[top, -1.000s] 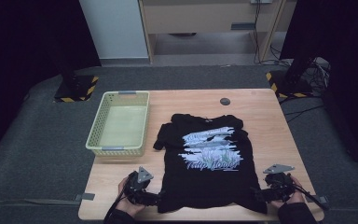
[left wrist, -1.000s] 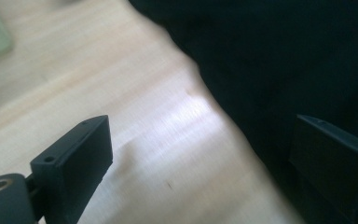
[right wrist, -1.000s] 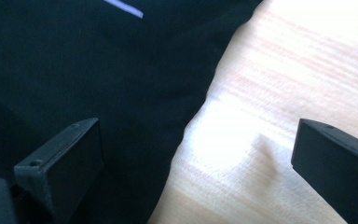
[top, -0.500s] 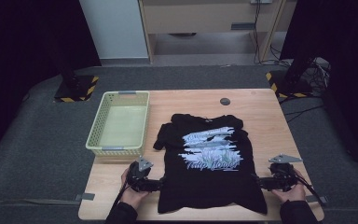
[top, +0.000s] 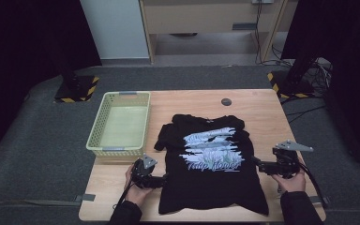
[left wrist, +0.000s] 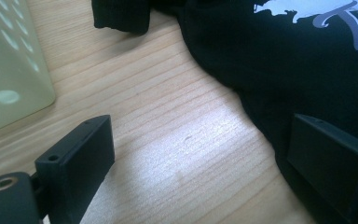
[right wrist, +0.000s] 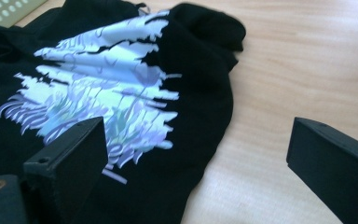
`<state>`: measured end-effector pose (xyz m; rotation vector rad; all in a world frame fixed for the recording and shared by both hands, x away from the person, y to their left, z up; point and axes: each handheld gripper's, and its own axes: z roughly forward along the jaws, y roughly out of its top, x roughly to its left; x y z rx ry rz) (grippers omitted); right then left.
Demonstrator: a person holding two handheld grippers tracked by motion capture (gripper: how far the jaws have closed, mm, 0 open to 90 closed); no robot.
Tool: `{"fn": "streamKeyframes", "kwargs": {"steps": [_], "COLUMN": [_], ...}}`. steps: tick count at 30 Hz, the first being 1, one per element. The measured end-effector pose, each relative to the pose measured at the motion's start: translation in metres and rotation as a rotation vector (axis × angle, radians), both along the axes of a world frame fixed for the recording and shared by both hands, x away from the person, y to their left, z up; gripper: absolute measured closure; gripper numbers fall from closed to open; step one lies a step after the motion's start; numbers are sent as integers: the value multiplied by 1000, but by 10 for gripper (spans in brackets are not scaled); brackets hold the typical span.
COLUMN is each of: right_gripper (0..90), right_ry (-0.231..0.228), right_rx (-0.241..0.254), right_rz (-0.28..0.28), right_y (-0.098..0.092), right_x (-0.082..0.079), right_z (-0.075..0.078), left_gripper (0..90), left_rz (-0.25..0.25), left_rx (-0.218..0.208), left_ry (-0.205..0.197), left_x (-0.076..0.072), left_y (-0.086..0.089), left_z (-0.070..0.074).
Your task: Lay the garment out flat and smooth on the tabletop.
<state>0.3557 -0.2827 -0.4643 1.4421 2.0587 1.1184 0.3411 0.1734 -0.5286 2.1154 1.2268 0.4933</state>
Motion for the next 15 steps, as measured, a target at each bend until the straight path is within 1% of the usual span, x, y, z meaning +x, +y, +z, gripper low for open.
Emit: {"fn": "streamKeyframes", "kwargs": {"steps": [1, 2, 3, 4, 5, 6, 7, 8, 9, 11, 13, 15], "right_gripper": [61, 69, 69, 71, 76, 78, 80, 80, 79, 76, 70, 70], "right_ry": [-1, -13, -13, -14, -23, -24, -23, -23, -30, -32, -32, -33], "right_rx": [-1, 6, 6, 16, 27, 26, 27, 27, 32, 33, 33, 33], "right_rz": [-3, -5, -5, -6, -8, -11, -15, -15, -19, -19, -24, -26], "right_y": [1, 2, 2, 2, 4, 4, 5, 5, 6, 7, 8, 9], "right_x": [3, 9, 9, 12, 19, 22, 26, 26, 32, 36, 44, 47], "right_z": [2, 7, 7, 9, 13, 14, 15, 15, 17, 18, 21, 22], "left_gripper": [66, 66, 66, 67, 69, 70, 72, 72, 72, 72, 71, 72], "left_rz": [-1, -2, -2, -2, 0, -1, -1, -2, 1, 0, 1, -4], "left_rx": [-1, 0, 0, -3, -5, -9, -9, -12, -10, -12, -11, -16], "left_ry": [-1, -1, -1, -2, -8, -12, -12, -11, -6, -2, 1, -1], "left_x": [0, 0, 0, 0, 0, 0, 0, 0, 1, 1, 1, 1], "left_y": [0, 0, 0, 0, 0, 0, 0, 0, 0, 0, 0, 0], "left_z": [0, 0, 0, 0, 1, 1, 1, 2, 2, 2, 2, 1]}}
